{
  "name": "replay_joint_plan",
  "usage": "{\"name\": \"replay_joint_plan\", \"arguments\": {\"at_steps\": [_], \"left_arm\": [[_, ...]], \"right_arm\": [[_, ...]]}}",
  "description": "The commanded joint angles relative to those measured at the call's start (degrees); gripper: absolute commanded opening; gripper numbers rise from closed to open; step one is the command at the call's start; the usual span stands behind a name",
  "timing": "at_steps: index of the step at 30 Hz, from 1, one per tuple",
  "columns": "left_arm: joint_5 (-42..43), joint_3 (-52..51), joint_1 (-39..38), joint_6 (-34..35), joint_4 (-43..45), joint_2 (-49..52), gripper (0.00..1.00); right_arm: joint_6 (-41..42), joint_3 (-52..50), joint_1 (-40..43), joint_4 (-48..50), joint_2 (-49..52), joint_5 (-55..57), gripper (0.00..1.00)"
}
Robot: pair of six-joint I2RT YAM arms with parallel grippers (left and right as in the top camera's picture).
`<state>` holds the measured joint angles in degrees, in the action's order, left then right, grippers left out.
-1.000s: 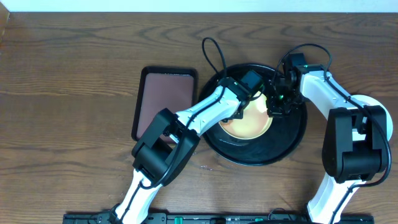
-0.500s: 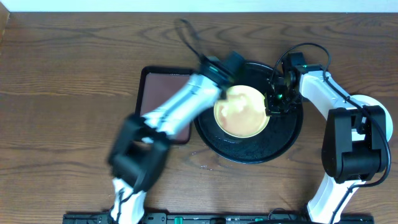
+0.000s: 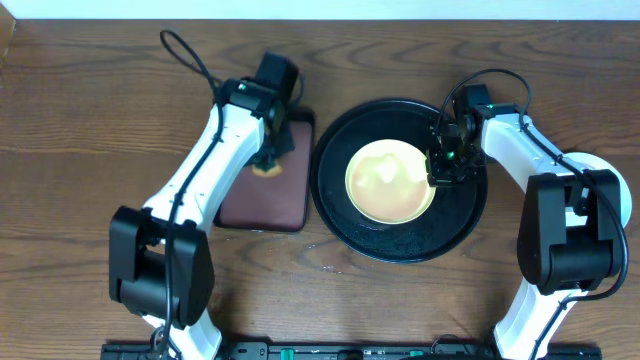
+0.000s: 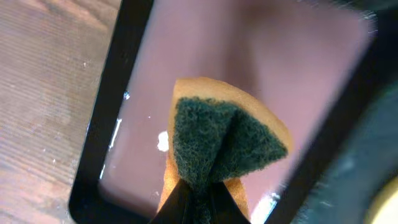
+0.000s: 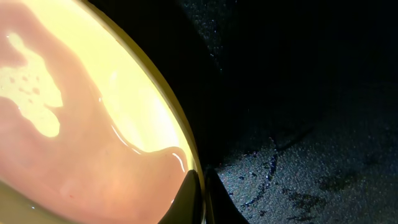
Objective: Clean dirty plates on tray and stack at the side
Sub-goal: 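Return the sponge to the water tray with the left gripper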
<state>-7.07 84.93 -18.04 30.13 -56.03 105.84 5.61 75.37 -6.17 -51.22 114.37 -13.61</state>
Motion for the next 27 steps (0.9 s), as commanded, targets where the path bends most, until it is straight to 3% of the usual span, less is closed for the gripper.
{"name": "replay_joint_plan", "arguments": {"at_steps": [1,5,10,11,13,14,16,23,27], "left_arm": [[0.63,-4.74,0.98,-2.91,2.89,0.9,0.08],[0.68,-4.42,1.88,-5.22,3.13,0.17,0.17],[2.64,-1.97,2.29,-7.43,1.16,-4.44,0.51],[2.64,-1.64,2.29,-7.43,0.81,-5.77,0.58],[2.62,-1.38,2.29,-7.43,0.37,-9.55,0.67],[2.62,-1.38,2.29,-7.43,0.15,-11.61,0.69],[2.6,-1.4,2.29,-7.45,-0.81,-17.53,0.73],[2.58,-1.42,2.27,-7.43,-3.37,-29.51,0.82],[2.58,-1.42,2.27,-7.41,-3.34,-32.5,0.83]], "right_arm": [[-0.57,-0.37,0.83,0.04,1.05,4.74,0.01],[-1.29,-0.37,0.83,0.07,1.05,4.22,0.01],[-3.58,-0.37,0.83,1.07,1.05,2.8,0.01],[-3.58,-0.39,0.83,1.51,1.05,2.82,0.02],[-3.54,-0.37,0.83,2.23,1.05,2.75,0.17],[-3.54,-0.37,0.83,2.47,1.05,2.56,0.19],[-3.52,-0.37,0.83,2.99,1.05,0.59,0.01],[-2.89,1.77,0.24,3.04,-3.74,-1.49,0.01],[-3.58,4.31,-1.88,4.07,-9.66,-1.14,0.01]]}}
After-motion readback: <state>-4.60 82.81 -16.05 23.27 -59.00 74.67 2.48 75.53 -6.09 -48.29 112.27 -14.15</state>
